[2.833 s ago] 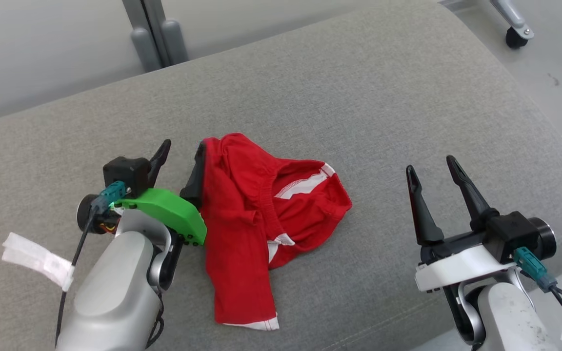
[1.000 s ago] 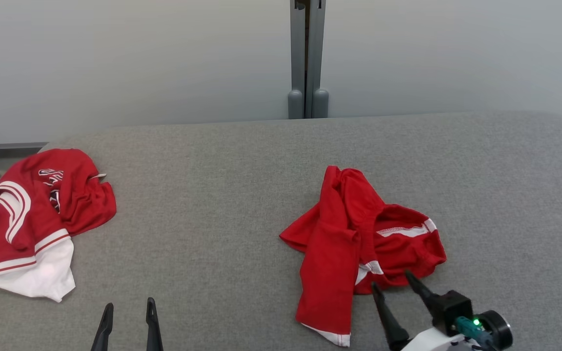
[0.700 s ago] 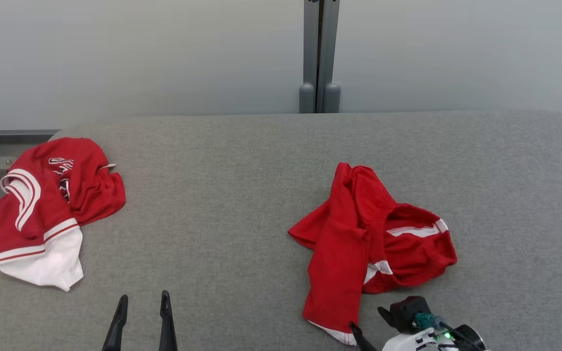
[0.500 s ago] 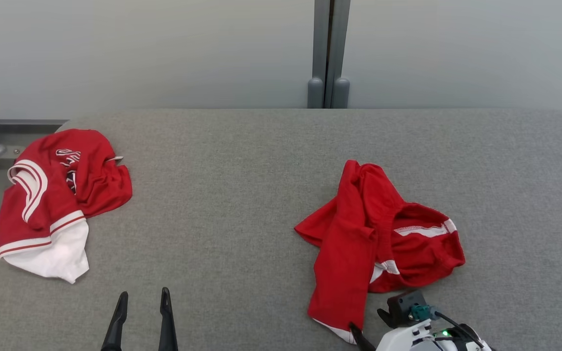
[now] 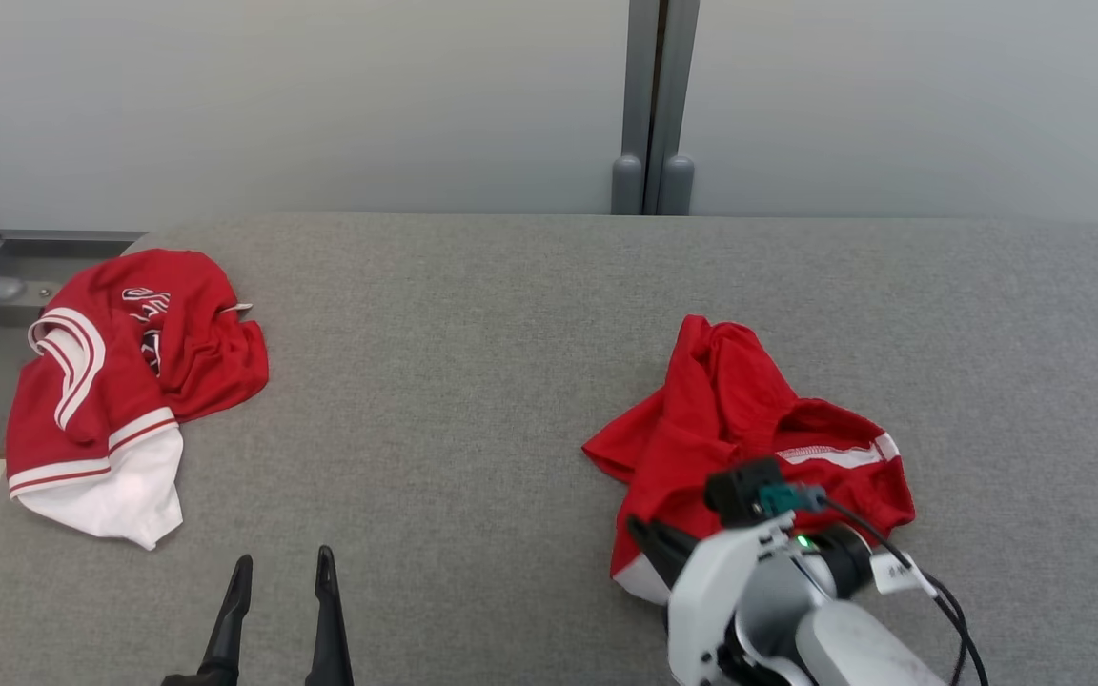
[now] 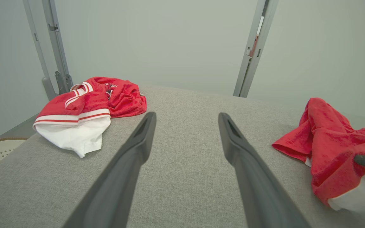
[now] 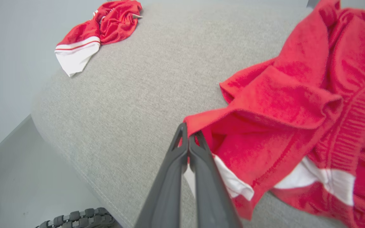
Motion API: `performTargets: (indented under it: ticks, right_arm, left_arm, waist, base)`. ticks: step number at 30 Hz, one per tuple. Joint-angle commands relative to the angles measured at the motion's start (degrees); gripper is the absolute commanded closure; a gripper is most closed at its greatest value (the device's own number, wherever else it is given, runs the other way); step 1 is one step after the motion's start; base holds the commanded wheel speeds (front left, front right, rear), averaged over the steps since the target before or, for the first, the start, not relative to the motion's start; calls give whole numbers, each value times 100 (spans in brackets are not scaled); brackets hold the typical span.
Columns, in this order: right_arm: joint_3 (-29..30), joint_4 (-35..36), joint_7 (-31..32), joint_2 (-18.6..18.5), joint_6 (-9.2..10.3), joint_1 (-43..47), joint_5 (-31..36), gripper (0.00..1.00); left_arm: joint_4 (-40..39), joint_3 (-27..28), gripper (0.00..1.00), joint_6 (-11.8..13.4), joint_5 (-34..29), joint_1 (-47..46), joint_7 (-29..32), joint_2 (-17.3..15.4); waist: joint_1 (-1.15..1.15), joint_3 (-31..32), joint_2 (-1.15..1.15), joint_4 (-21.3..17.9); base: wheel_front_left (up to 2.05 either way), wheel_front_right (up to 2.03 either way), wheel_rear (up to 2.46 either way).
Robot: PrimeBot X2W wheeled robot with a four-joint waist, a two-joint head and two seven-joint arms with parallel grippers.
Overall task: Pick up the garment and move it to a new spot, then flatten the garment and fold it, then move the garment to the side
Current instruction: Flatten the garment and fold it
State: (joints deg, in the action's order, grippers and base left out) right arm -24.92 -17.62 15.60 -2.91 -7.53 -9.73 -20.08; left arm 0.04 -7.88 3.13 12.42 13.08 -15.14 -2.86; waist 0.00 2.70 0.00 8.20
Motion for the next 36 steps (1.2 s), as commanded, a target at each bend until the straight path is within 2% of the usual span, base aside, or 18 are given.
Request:
performTargets:
  ticks: [1, 6, 11, 15, 22, 28, 30, 36]
  right_arm:
    - [-103, 168, 101, -3, 7, -235, -63, 100]
    - [-539, 767, 829, -7, 7, -1467, -370, 100]
    - [-565, 807, 1254, -2, 7, -2548, -1011, 100]
    - [-555, 597, 1363, -5, 7, -3304, -1457, 100]
    - [-510, -293, 1069, -3, 7, -4388, -1985, 100]
    - [-580, -804, 1170, -13, 8, -4194, -2375, 100]
    - [-463, -875, 1217, -45, 8, -3983, -2290, 100]
    - [87, -663, 1463, -538, 6, -3059, -2221, 100]
  left_arm:
    - [-25, 5, 0, 38, 13, -110, -1, -8]
    - [6, -145, 0, 46, 2, -252, -1, -7]
    - [57, -391, 0, 103, 129, -419, -1, -10]
    - [82, -559, 0, 160, 268, -491, -1, -10]
    - [96, -778, 0, 284, 413, -560, -1, -11]
    - [15, -822, 0, 404, 477, -516, -1, -11]
    - [-36, -793, 0, 451, 489, -457, -1, -11]
    - [-87, -701, 0, 419, 380, -378, -1, -11]
  waist:
    - [0, 26, 0, -34]
    - [0, 58, 0, -68]
    - [0, 128, 0, 65]
    - [0, 175, 0, 201]
    - [0, 252, 0, 418]
    - [0, 280, 0, 425]
    - [0, 255, 0, 343]
    - [0, 147, 0, 2]
  base:
    - [0, 0, 0]
    - [0, 0, 0]
    - [0, 0, 0]
    - [0, 0, 0]
    - [0, 0, 0]
    - [0, 0, 0]
    - [0, 0, 0]
    - [0, 0, 0]
